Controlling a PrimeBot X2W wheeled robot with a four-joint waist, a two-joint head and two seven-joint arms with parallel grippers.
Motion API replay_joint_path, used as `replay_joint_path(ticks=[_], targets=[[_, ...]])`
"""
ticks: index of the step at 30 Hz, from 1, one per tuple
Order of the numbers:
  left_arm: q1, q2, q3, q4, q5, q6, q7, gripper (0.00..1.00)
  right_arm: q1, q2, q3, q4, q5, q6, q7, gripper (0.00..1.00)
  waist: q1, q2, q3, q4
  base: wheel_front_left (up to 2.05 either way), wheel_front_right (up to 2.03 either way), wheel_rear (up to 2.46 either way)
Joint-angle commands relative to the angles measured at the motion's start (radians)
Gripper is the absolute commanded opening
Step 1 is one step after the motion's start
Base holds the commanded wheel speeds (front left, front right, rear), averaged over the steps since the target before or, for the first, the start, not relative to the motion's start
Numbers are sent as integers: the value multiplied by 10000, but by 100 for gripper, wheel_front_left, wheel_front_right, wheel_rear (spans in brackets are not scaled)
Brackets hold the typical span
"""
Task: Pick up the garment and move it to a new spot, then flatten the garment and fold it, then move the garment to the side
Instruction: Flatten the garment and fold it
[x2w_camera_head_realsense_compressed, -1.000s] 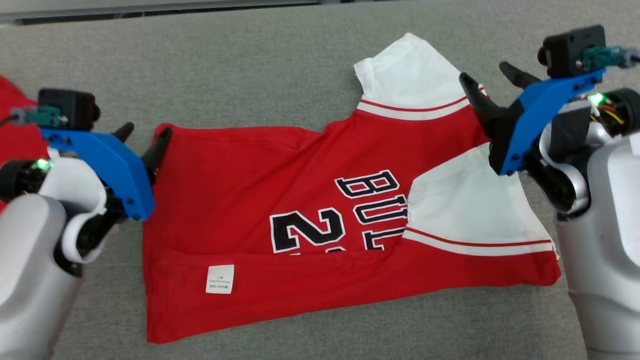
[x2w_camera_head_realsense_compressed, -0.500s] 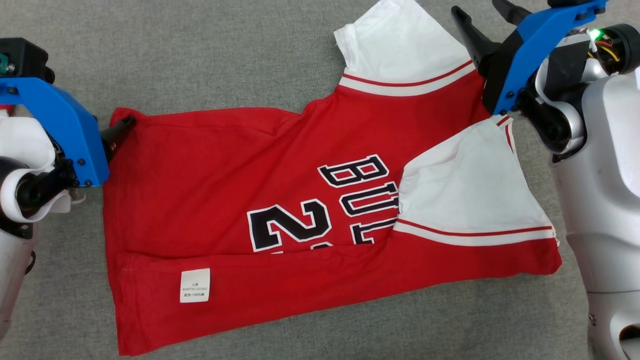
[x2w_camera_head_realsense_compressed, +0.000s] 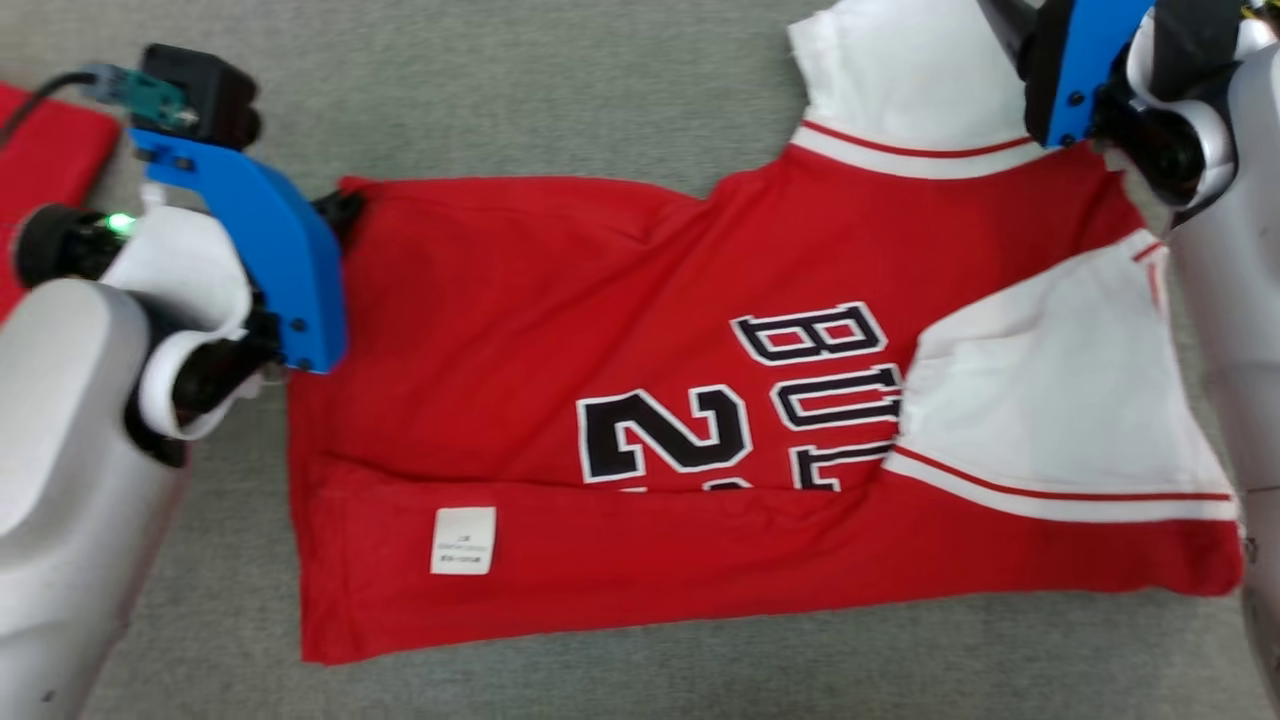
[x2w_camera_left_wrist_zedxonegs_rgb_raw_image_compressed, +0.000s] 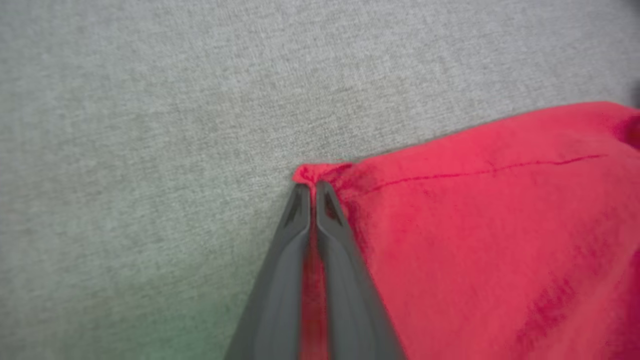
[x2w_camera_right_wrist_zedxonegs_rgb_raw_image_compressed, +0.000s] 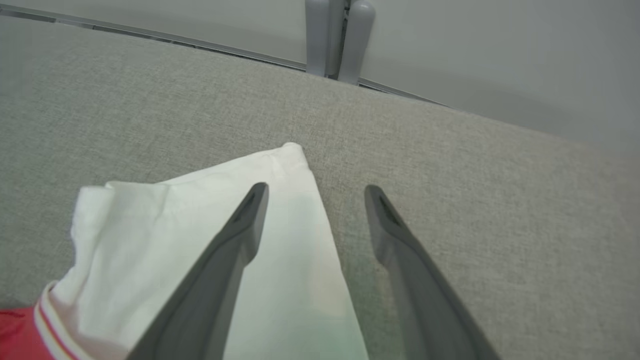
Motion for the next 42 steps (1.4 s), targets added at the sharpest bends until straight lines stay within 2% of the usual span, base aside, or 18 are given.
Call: replay_joint_path(ticks=[1,7,8,9,10,14,21,29,37,42], targets=[[428,-331,-415,190,-5,-167,102,0,-176,-140,11,177,-68,1,64,100,0,0,218,312,0,0,0],[218,-797,-777,211,340,-575,-808,0,-417,-321,353,831,-102,1,225,100,0,0,375,882,0,0,0],[199,-867,-809,233,411,-581,-996,0,-427,-404,445,889,-58,1,201,89,0,0,400,926,0,0,0],[183,-915,-820,283,460,-606,-1145,0,-409,-428,522,923,4,1,132,48,0,0,411,947,0,0,0],[174,-964,-784,338,513,-604,-1348,0,-393,-488,529,968,52,1,31,0,0,0,425,961,0,0,0],[280,-1132,-367,596,539,-400,-2378,0,-329,-743,456,973,283,1,-660,0,0,0,336,909,0,0,0],[1031,-1523,806,1024,207,113,-4963,0,464,-1134,511,426,1203,1,-2180,0,0,0,-420,557,0,0,0],[2532,-1760,1232,1146,-126,-136,-6782,0,2484,-1439,686,-1126,2771,1,-3390,0,0,0,-1724,36,0,0,0],[4262,-1569,1325,727,-122,-167,-7900,0,5188,-1984,445,-2817,3742,1,-3269,0,0,0,-2948,-243,0,0,0],[5202,-1319,1146,502,176,-37,-8357,0,6870,-1927,-74,-3745,3998,1,-3215,0,0,0,-3312,-249,0,0,0]])
